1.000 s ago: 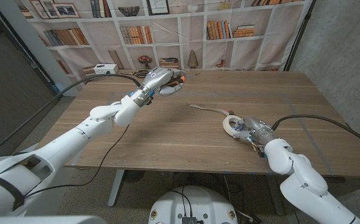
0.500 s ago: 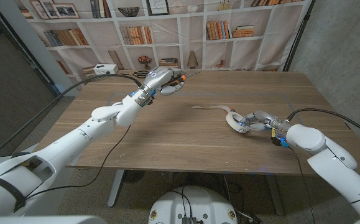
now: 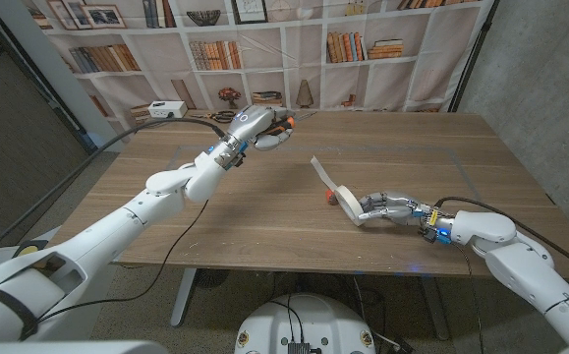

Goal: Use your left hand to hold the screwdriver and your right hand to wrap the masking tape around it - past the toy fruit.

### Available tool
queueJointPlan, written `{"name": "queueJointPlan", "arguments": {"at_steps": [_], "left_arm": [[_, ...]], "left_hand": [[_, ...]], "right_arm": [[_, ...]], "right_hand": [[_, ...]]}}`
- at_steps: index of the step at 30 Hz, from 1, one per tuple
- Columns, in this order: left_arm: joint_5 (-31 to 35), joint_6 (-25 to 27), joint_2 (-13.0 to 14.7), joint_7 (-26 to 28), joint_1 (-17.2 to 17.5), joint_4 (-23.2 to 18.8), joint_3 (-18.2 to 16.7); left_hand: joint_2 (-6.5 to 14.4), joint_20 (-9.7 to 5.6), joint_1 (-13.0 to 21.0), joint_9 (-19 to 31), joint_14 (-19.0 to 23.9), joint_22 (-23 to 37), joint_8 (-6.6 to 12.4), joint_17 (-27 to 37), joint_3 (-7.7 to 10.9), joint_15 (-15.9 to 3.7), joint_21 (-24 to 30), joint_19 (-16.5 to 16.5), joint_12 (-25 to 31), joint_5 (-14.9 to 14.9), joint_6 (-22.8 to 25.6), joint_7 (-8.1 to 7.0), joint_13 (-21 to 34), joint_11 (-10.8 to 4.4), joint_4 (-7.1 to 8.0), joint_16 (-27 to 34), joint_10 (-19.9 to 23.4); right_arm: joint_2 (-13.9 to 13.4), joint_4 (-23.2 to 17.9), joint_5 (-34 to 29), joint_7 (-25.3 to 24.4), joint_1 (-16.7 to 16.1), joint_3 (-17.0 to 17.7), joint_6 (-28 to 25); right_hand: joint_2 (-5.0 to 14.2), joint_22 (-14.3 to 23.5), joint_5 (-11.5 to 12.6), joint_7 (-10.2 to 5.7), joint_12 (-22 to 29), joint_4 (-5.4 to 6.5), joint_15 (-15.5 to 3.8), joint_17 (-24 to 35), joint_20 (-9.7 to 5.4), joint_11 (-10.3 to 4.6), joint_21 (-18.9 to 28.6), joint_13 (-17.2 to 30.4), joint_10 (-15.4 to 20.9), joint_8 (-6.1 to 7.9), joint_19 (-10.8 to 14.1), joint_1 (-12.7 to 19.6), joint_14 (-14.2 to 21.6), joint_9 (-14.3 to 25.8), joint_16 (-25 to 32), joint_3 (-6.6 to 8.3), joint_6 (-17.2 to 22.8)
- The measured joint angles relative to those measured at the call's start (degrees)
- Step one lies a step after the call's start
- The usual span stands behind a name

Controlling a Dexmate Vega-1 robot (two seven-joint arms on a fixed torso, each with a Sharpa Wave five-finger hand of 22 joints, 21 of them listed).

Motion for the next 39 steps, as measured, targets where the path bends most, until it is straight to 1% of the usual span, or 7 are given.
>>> {"name": "queueJointPlan", "arguments": {"at_steps": [1,2,6,9,18,31,39], "left_arm": [[0.0,0.1,0.0,0.0,0.2,-0.2,0.0],[0.0,0.3,0.0,-0.1,0.3,-0.4,0.0],[0.0,0.6,0.0,-0.2,0.6,-0.8,-0.1],[-0.1,0.8,-0.1,-0.2,1.0,-1.2,-0.2],[-0.6,1.5,-0.3,-0.1,1.9,-1.8,-0.4],[-2.7,2.0,-0.6,-0.2,3.3,-2.6,-1.0],[-6.0,1.2,-0.8,-3.6,3.8,-3.2,-1.3]], "left_hand": [[0.0,0.00,0.0,0.0,0.0,0.0,0.00,0.0,0.00,0.00,0.0,0.0,0.0,0.0,0.0,0.00,0.0,0.00,0.00,0.0,0.0],[0.0,0.00,0.0,0.0,0.0,0.0,0.00,0.0,0.00,0.00,0.0,0.0,0.0,0.0,0.0,0.00,0.0,0.01,0.00,0.0,0.0],[0.0,0.00,0.0,-0.1,0.0,-0.1,-0.02,0.0,0.00,0.00,-0.3,0.0,0.0,0.0,0.0,0.00,-0.1,0.08,0.00,0.0,-0.1],[0.0,0.00,0.0,-0.1,0.0,-0.1,-0.03,0.0,0.00,0.00,-0.3,0.0,0.0,0.0,0.0,0.00,-0.2,0.09,0.00,0.0,-0.1],[0.0,0.00,0.0,-0.1,0.0,-0.2,-0.07,0.0,-0.01,0.00,-0.3,0.0,0.0,0.0,0.0,0.00,0.0,0.10,0.01,0.0,-0.1],[0.0,0.00,0.0,0.6,0.0,0.8,-0.05,0.1,-0.01,0.00,-0.3,0.0,0.2,0.0,0.0,0.00,0.0,0.20,0.01,-0.1,-0.2],[0.0,0.01,0.0,0.7,0.0,1.7,0.00,0.2,-0.01,0.00,-0.1,0.0,0.2,0.0,0.0,0.00,0.0,0.21,0.01,-0.1,-0.2]], "right_arm": [[0.3,0.2,3.0,-0.7,-0.2,0.1,1.1],[0.4,0.3,5.1,-1.2,-0.4,0.3,1.9],[1.0,0.3,11.6,-2.7,-0.9,0.9,4.4],[1.4,0.0,18.8,-4.6,-1.3,1.3,7.2],[3.5,-0.3,28.9,-6.8,-1.6,1.9,11.7],[5.0,0.3,32.2,-10.4,1.1,1.0,14.6],[4.7,0.9,31.5,-12.6,3.5,0.1,15.6]], "right_hand": [[0.00,0.6,0.0,-0.11,1.0,0.13,1.81,0.0,0.60,0.00,0.7,0.0,0.0,-0.01,0.6,0.0,1.9,0.0,0.4,-0.13,-0.3],[0.00,0.5,0.0,-0.11,1.1,0.13,2.01,0.0,0.66,0.00,0.9,0.0,0.0,-0.01,0.7,0.0,2.0,0.0,0.4,-0.13,-0.3],[0.00,0.3,0.0,-0.12,1.3,0.03,2.01,0.0,0.66,0.00,0.8,0.0,0.0,-0.01,0.7,0.0,2.1,0.0,0.4,-0.03,-0.3],[0.00,0.3,0.0,-0.25,1.4,-0.03,2.01,0.9,0.63,0.00,0.8,0.0,0.0,0.00,0.6,0.0,2.1,0.0,0.4,0.03,-0.4],[0.00,0.3,0.3,-0.64,1.7,-0.03,2.02,1.7,0.12,-0.20,1.1,0.0,-0.2,0.04,0.1,0.0,2.1,0.0,0.2,0.03,-0.8],[0.00,0.3,0.3,-0.93,2.0,-0.19,2.22,3.7,-0.18,-0.51,1.5,0.0,-0.5,0.07,-0.2,0.0,2.3,0.0,-0.5,0.19,-1.1],[0.00,0.3,0.3,-0.93,2.1,-0.19,2.32,4.0,0.05,-0.51,1.5,0.0,-0.5,0.08,-0.4,0.0,2.4,0.0,-0.8,0.19,-1.1]]}}
